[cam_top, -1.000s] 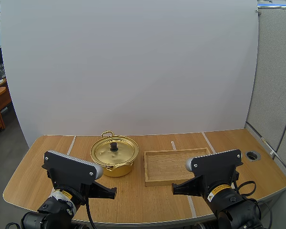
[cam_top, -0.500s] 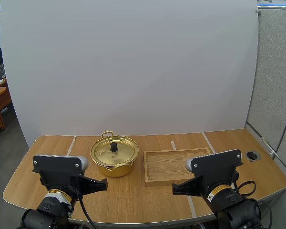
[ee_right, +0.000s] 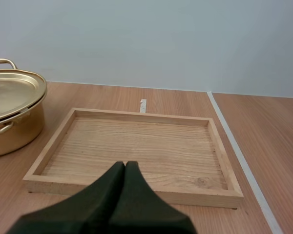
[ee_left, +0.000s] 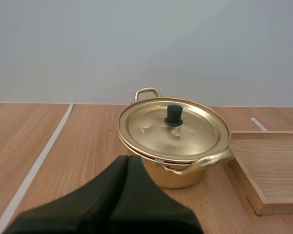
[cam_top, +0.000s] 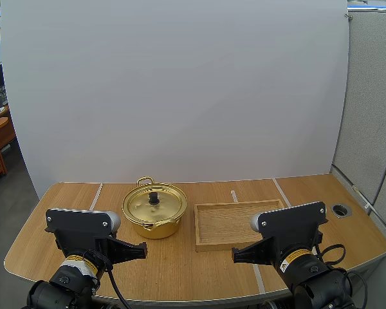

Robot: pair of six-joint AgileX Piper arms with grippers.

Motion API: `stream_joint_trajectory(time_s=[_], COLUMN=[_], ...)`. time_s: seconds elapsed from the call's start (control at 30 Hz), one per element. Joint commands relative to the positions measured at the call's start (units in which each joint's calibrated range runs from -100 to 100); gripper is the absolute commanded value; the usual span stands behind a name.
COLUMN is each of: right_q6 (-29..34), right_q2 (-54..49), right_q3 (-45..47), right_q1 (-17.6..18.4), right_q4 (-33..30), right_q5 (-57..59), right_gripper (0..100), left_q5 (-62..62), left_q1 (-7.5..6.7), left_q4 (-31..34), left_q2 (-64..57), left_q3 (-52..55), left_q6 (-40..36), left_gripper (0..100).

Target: Open the pot, put the pineapple inside, and close it

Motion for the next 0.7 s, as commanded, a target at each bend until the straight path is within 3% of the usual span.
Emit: stream_joint_trajectory(time_s=[0.0,0.27,0.53,0.67], right_q6=[-0.19,-0.19,-0.19,-0.19], right_q2=[-0.27,-0.27,-0.27,-0.27], right_q3=[0.21,0.21,0.21,0.21], right_q1=[-0.23,-0.23,-0.23,-0.23], right_q4=[0.08,0.08,0.08,0.08], right_q5=[-0.14,-0.14,-0.14,-0.14], right_gripper=[0,0,0,0], left_q5=[-0.42,-0.42,-0.43,-0.43], left_q1=[-0.15,-0.15,1.63,1.63], left_q4=[0.48,0.48,0.48,0.48], left_q2=[-0.28,-0.28,-0.28,-0.28], left_q3=[0.1,0.1,0.1,0.1], left_q6=[-0.58,-0.58,-0.58,-0.58], left_gripper=[0,0,0,0])
